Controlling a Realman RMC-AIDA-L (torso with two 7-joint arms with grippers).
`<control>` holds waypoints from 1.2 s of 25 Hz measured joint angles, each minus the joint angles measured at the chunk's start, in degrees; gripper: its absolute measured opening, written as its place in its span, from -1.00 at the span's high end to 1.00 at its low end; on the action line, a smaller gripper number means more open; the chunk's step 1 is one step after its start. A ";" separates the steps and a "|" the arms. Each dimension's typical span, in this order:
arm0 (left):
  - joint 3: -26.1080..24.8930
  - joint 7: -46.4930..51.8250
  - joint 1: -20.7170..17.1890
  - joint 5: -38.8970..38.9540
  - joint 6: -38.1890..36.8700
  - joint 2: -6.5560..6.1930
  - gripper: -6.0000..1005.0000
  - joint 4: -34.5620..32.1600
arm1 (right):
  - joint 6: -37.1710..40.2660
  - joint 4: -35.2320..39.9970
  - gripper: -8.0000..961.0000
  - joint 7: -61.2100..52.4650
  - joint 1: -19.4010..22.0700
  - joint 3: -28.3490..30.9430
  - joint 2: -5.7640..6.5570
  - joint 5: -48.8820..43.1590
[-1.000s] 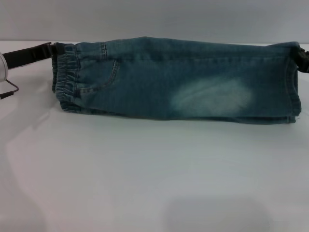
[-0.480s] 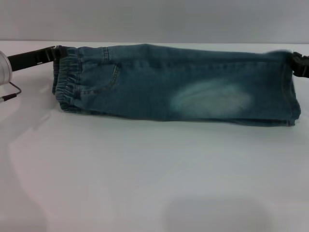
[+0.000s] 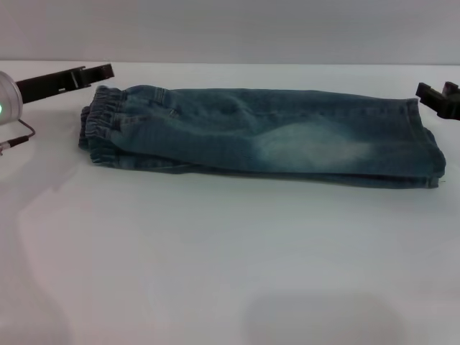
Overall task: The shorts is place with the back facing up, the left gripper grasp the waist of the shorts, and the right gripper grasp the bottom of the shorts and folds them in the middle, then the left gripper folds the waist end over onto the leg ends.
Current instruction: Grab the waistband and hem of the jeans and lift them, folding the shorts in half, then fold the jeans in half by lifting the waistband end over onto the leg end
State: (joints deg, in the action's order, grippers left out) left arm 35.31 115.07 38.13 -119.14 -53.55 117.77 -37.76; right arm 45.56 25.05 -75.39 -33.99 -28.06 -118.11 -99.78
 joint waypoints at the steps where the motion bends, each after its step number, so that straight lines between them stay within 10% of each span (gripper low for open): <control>1: 0.00 0.00 0.00 0.00 0.00 0.00 0.35 0.00 | -0.02 0.00 0.18 0.06 0.15 0.17 -0.03 0.04; 12: 0.04 -5.81 -3.40 6.58 -8.97 -2.07 -0.68 -0.52 | 5.93 -2.03 -0.19 11.13 5.56 0.17 -0.45 17.67; 19: 1.42 -12.73 -5.48 5.94 -12.60 -3.31 -0.67 -0.10 | 8.87 -4.16 -0.19 15.19 7.80 0.47 -0.54 21.36; 30: 0.64 -31.47 -10.26 7.80 -8.59 -0.21 -0.67 1.61 | 14.89 -5.49 -0.19 15.39 10.32 0.47 -0.54 21.39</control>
State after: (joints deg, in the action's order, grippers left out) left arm 35.95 83.60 27.87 -111.34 -62.14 117.56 -36.15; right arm 60.45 19.55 -60.00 -23.67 -27.60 -118.65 -78.39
